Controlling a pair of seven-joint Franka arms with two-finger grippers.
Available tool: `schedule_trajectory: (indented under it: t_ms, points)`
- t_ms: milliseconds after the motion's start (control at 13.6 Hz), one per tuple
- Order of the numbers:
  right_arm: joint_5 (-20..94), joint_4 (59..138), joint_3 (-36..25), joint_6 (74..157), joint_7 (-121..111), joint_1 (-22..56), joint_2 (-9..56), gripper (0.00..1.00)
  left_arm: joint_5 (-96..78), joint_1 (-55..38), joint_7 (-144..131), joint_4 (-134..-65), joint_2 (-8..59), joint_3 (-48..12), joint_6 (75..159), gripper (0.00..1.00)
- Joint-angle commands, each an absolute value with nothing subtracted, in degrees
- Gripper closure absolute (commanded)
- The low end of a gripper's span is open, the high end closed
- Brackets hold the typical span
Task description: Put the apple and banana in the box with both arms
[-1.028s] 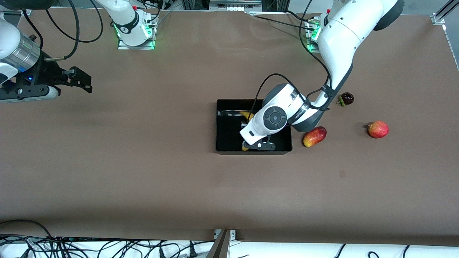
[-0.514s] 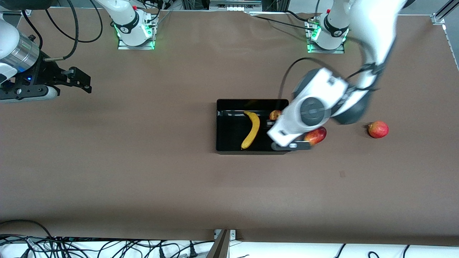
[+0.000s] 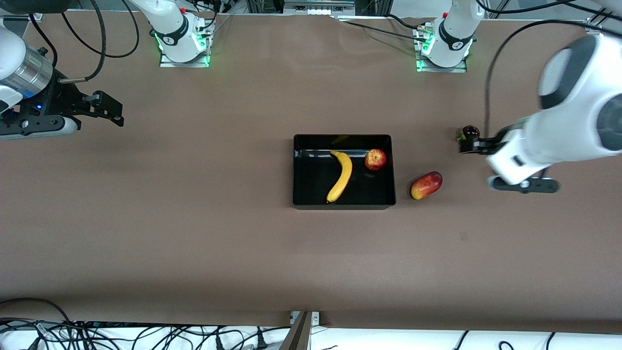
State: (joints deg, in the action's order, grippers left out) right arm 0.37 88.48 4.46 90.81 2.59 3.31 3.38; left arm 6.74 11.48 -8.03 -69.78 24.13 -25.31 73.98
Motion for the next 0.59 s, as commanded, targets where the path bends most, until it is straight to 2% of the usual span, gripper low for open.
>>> schedule_trajectory:
  t_ms: [0, 73, 220, 367, 514]
  points:
    - [-0.18, 87.8, 5.01, 90.7, 2.81, 2.64, 3.52, 0.0, 5.19, 10.38, -2.64, -73.88, 17.17, -21.3, 75.39, 0.0]
    - [-0.09, 87.8, 5.01, 90.7, 2.81, 2.64, 3.52, 0.0, 3.79, 7.15, -2.55, -78.27, 12.61, -15.0, 80.89, 0.0]
    - [-0.09, 87.8, 4.92, 90.7, 2.81, 2.55, 3.52, 0.0, 2.12, -0.49, -1.94, -91.43, 4.43, -3.22, 92.23, 0.0]
    - [-0.09, 87.8, 4.92, 90.7, 2.81, 2.55, 3.52, 0.0, 2.28, -1.84, 0.52, -98.32, 0.19, -0.71, 97.98, 0.0]
    - [-0.09, 87.89, 4.92, 90.7, 2.81, 2.55, 3.52, 0.0, 2.37, -1.5, 0.96, -98.44, 0.96, -0.79, 98.0, 0.0]
